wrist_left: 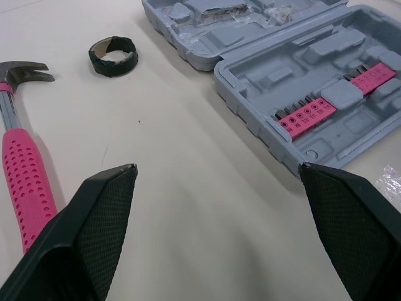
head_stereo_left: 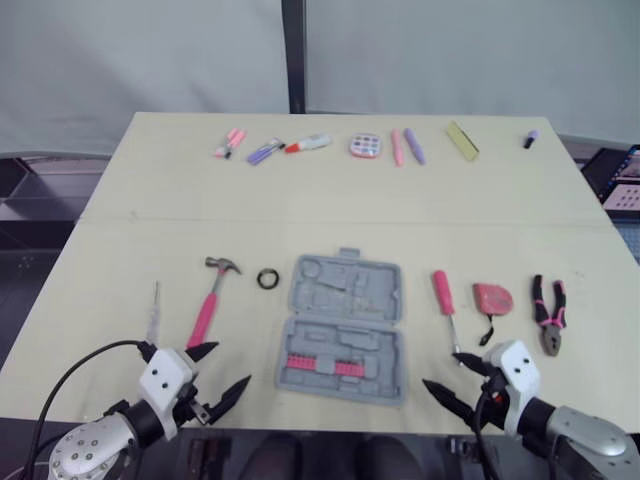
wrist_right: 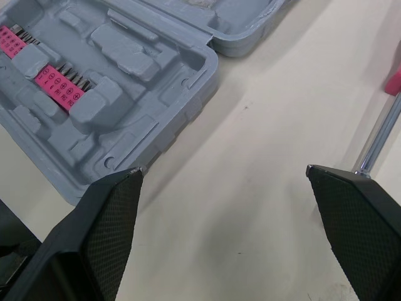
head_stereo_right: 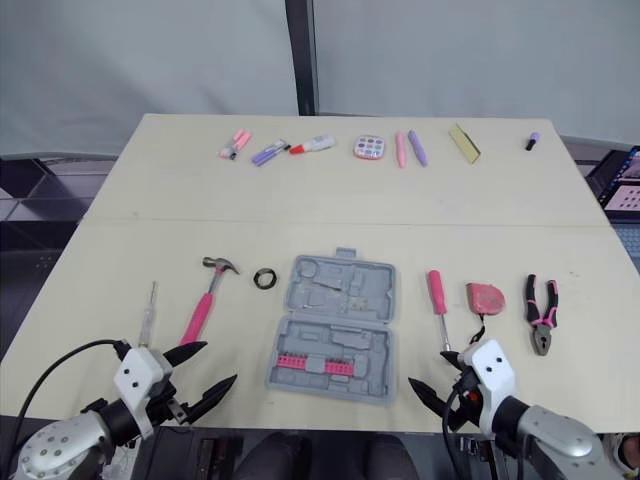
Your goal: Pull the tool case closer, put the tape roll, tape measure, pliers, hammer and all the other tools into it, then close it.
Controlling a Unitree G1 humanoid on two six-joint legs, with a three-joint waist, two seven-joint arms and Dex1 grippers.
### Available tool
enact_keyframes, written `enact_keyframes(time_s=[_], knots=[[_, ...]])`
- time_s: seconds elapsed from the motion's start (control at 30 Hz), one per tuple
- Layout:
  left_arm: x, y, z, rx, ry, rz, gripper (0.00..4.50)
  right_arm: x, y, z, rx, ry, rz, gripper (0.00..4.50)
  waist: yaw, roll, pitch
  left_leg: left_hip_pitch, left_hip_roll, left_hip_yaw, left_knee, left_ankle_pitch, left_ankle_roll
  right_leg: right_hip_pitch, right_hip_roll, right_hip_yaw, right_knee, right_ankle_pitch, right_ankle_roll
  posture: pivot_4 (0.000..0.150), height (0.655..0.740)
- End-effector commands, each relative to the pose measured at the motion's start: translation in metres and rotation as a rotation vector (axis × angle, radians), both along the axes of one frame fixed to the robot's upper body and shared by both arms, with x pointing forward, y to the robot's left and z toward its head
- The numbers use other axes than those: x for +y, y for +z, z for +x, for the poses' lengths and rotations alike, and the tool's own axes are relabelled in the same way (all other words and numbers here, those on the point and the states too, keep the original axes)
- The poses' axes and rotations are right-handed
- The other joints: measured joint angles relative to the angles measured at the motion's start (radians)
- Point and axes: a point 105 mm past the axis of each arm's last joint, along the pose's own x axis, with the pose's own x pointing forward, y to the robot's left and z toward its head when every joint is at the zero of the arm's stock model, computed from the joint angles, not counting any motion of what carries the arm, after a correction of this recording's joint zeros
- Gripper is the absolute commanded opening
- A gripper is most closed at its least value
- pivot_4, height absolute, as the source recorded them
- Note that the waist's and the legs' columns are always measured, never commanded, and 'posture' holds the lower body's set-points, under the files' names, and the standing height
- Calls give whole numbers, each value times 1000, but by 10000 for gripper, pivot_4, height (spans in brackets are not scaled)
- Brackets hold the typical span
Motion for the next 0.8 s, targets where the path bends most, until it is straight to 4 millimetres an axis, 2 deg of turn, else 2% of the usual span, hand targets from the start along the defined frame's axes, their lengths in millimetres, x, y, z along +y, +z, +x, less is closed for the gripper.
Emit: enact_keyframes(time_s=[0.03,0.8], knots=[[-5,9,0,-23,-16,-20,44174,4,5,0,-24,19,14,44027,0,0,0,0,0,0,0,0,0,0,0,0,0,0,0,1500,7134],[6,-8,-2,-18,-21,-29,44174,2,3,-2,-21,19,12,44027,0,0,0,0,0,0,0,0,0,0,0,0,0,0,0,1500,7134]])
